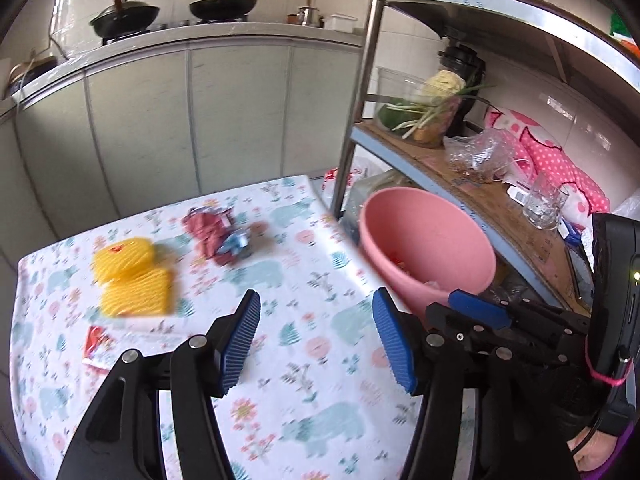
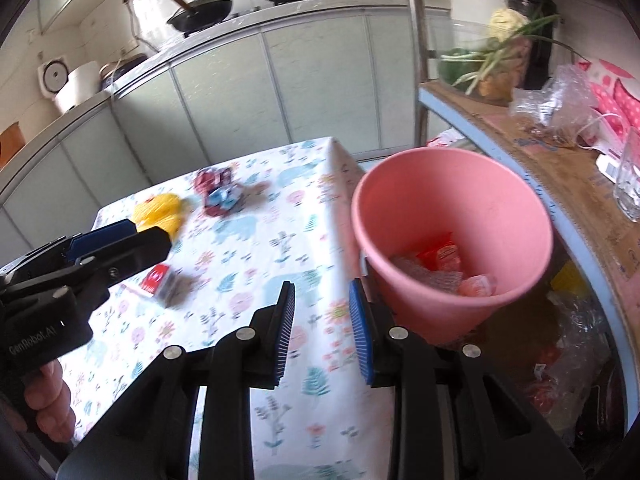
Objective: Collect trash
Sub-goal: 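Move both open grippers back over the medicine box and foam nets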
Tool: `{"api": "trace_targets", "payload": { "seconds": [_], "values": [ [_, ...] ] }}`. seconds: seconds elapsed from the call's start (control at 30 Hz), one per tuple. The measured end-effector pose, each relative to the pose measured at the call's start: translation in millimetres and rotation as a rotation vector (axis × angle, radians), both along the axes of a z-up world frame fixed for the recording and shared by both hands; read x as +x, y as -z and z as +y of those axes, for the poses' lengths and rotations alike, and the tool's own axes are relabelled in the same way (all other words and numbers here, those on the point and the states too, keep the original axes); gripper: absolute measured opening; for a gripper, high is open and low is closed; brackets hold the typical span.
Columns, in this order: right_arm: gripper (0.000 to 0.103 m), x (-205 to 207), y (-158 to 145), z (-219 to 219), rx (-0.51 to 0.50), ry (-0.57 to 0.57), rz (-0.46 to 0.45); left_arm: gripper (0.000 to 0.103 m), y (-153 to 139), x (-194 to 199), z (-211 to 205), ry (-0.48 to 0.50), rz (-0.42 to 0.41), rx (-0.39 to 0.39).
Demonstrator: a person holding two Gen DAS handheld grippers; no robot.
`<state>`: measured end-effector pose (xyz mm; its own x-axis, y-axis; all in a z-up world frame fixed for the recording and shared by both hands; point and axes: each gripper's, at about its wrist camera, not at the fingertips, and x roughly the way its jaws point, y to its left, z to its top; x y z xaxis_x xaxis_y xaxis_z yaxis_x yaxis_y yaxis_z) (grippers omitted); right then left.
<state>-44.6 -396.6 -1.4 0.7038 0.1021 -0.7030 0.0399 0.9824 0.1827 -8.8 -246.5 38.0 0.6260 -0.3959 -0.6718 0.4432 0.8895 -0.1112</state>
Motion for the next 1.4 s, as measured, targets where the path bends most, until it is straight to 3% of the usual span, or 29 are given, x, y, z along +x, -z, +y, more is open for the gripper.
{"api": "trace_targets", "payload": {
  "seconds": [0.53,0.7,0.77,0.87,1.17,1.4],
  "values": [
    [0.029,-6,7,70,0.014,-0.174,0.037,0.058,13,-30,99,-0.155,0.051,0.018],
    [0.03,-1,8,103,0.021,-0.322,0.043,0.058,23,-36,137,-0.221,0.08,0.026],
    [0.037,3,5,119,0.011,-0.393,0.037,0.058,29,-37,153,-0.253,0.097,0.031],
    [0.04,10,-3,142,-0.003,-0.483,0.019,0.058,39,-37,174,-0.297,0.129,0.027],
    [0.042,53,-4,194,-0.222,-0.695,0.054,0.058,46,-26,205,-0.355,0.168,0.001],
    [0.042,91,18,207,-0.3,-0.806,0.145,0.058,43,-8,213,-0.365,0.19,-0.003]
  ]
}}
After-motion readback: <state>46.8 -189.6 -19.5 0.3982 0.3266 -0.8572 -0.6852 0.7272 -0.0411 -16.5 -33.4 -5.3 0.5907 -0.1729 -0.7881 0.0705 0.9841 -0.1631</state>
